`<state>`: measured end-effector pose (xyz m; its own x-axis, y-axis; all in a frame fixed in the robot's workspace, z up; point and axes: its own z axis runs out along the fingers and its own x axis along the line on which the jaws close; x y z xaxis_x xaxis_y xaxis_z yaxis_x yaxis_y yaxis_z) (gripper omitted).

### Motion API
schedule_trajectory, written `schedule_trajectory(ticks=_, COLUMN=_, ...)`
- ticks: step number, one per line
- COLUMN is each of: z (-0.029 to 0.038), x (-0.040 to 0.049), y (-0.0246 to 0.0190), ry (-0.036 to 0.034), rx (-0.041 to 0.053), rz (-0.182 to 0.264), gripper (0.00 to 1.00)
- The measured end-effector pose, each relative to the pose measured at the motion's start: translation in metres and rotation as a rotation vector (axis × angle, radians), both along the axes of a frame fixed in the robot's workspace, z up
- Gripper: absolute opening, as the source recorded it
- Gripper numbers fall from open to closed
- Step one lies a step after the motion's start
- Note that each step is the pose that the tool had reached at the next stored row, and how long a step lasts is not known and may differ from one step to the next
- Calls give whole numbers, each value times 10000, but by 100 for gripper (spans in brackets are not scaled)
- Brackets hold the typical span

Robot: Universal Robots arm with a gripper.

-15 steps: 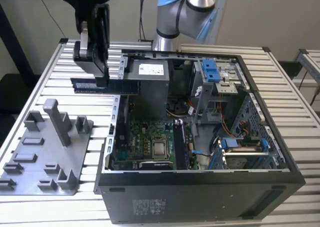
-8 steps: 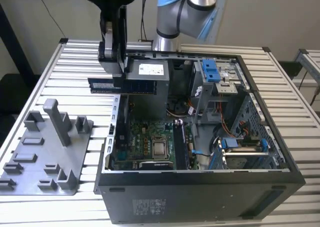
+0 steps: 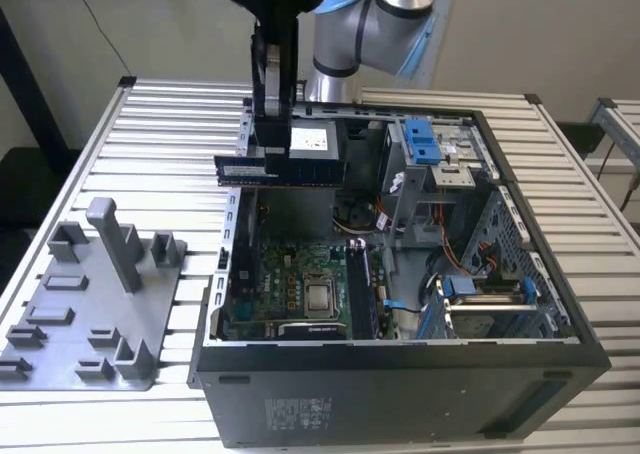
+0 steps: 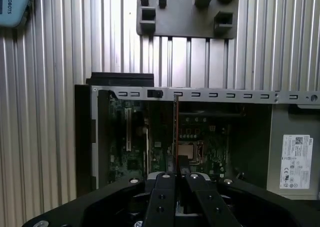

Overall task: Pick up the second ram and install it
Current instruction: 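Pick up the second ram and move it above second insertion slot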

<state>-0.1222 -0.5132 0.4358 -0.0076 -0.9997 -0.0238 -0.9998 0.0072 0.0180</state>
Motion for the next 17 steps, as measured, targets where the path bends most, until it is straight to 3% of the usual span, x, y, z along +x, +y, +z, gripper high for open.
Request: schedule_trajectory(ticks=17, z=0, x=772, y=16, ry=-2, rx=14, rz=-1, gripper=13)
